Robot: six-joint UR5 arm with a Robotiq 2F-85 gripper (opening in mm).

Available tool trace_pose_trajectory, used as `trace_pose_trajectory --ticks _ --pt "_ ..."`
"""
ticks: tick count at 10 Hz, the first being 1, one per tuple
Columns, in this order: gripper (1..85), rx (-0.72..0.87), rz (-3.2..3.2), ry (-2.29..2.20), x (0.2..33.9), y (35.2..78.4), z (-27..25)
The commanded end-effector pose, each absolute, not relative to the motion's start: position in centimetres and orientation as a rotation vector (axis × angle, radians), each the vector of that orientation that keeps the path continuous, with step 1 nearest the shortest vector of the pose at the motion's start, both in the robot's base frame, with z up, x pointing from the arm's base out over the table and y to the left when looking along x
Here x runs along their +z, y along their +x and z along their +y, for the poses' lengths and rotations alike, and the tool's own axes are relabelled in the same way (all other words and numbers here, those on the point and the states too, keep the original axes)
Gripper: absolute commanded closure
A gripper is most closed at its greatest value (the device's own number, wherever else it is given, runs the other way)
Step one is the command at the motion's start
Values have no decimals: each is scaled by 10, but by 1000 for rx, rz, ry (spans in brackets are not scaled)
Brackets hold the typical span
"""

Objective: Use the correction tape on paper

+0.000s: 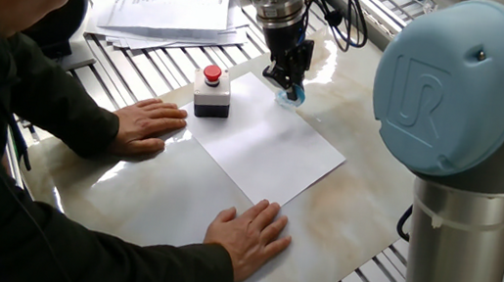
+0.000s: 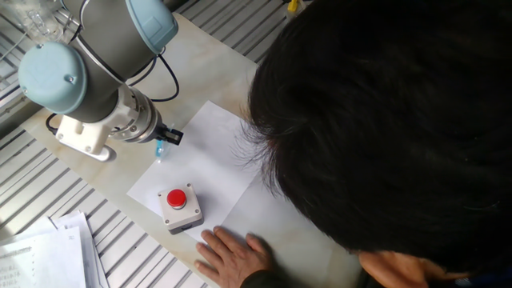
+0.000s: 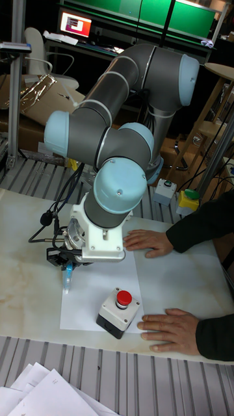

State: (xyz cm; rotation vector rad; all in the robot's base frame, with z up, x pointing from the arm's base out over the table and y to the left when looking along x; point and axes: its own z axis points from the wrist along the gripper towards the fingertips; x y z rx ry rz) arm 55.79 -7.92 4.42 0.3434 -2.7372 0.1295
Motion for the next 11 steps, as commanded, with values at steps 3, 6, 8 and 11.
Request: trace_pose_trajectory --ticks 3,6,8,11 --pt "840 106 -2732 342 43 555 -78" --pt "840 106 -2718 343 44 551 -79" --pt "840 102 -2714 344 44 550 -78" --pt "840 97 -2711 344 44 548 -78"
